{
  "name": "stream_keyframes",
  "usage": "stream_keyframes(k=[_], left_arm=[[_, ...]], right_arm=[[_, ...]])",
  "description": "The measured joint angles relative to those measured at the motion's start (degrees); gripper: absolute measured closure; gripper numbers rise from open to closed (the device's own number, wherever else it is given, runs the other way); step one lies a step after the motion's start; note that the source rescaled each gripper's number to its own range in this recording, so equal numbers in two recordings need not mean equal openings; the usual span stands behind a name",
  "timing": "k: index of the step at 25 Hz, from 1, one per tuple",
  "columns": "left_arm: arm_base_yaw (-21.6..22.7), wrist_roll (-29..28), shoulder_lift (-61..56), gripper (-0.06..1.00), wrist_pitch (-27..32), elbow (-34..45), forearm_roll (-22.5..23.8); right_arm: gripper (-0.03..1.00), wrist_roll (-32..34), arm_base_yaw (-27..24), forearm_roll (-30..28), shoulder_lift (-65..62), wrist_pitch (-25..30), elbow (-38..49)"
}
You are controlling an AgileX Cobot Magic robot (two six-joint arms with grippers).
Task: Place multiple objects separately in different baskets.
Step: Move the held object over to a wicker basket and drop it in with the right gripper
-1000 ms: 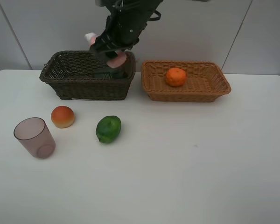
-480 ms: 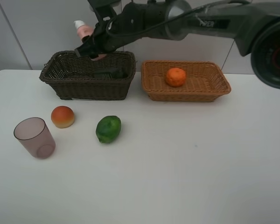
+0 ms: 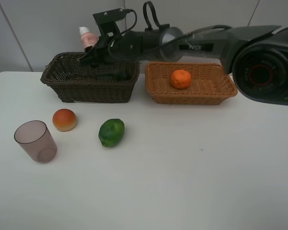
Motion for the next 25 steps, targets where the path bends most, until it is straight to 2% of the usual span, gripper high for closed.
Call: stream_keyframes(k=[19,21,25], left_arm=[[0.0,0.0,0.0,-0.06,0.0,0.1,0.0],[0.0,0.0,0.0,-0.06,0.0,0.1,0.0],[0.0,0.0,0.0,-0.06,0.0,0.1,0.0]], right_arm=[[0.69,0.0,0.0,0.1,2.7,-0.2,0.0],[0.62,0.0,0.0,0.2,2.7,-0.2,0.0],[0.32,0.0,0.0,0.4,1.8,0.2,0.0]])
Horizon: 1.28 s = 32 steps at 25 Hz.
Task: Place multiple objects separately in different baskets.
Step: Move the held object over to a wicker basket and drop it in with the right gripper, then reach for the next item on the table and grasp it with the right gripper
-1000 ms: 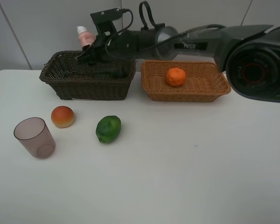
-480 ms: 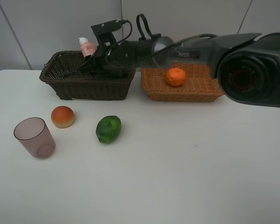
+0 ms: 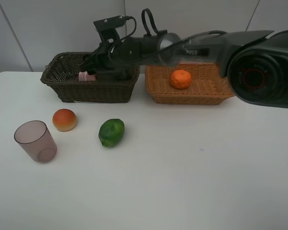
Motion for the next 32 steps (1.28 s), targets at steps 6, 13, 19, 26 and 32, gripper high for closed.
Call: stream_keyframes(k=[6,13,19,26,32], left_arm=[[0.0,0.0,0.0,-0.06,0.0,0.0,0.0],[0.0,0.0,0.0,-0.06,0.0,0.0,0.0],[0.0,0.0,0.0,-0.06,0.0,0.0,0.0],[0.0,0.0,0.0,-0.06,0.0,0.0,0.0],[0.0,0.0,0.0,-0.06,0.0,0.0,0.0]], right_arm=[[0.15,0.0,0.0,0.1,-3.8,5.6,0.0],[0.15,2.9,-0.2,0.0,-9.3,24.4,0.0],[0.15,12.9,-2.3,-6.2,-12.0,45.1,0.0],[0.15,22.5,-4.0,-16.9,-15.4,61.7,0.0],[0.15,25.8,-4.5,-18.1,-18.7,64.1,2.8]])
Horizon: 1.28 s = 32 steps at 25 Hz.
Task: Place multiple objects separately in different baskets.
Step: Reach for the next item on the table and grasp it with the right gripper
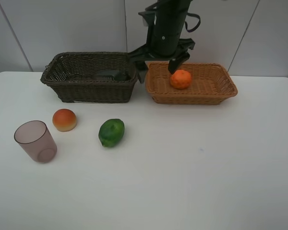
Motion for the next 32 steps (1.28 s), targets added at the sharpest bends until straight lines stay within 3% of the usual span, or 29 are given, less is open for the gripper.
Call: stream_keyframes(k=[5,10,16,24,32], left_arm=[[0.0,0.0,0.0,-0.06,0.0,0.0,0.0],[0.0,0.0,0.0,-0.06,0.0,0.0,0.0],[0.0,0.0,0.0,-0.06,0.0,0.0,0.0],[0.0,0.0,0.0,-0.06,0.0,0.0,0.0],[0.0,0.0,0.0,-0.06,0.0,0.0,0.0]], right_arm=[[0.15,2.8,0.6,3.3,-2.2,-1.1,4.8],[0.15,8.2,4.7,4.3,-2.2,-2.2,6.5],[0.15,21.6,10.5,4.5,-2.2,-6.9,6.5],[0.15,40.9,14.3,-3.8,0.1,-8.6,6.5],[0.15,46.4,17.0,-4.3,3.9,-10.2,6.5]])
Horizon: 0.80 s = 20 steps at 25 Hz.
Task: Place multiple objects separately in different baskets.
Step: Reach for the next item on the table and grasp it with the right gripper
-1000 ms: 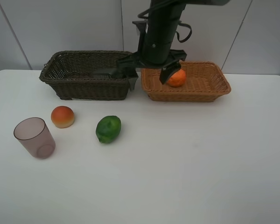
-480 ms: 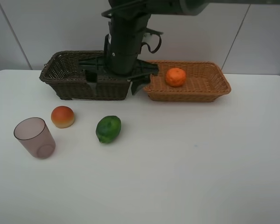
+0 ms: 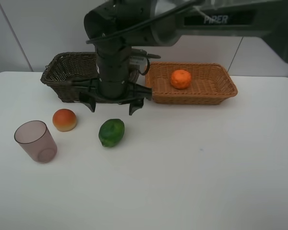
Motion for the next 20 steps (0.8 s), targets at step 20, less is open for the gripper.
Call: stream_keyframes(k=[20], left_arm=[[0.0,0.0,0.0,-0.06,0.0,0.0,0.0]], right_arm=[[0.10,2.6,0.2,-4.3,4.8,-3.5,0.0]])
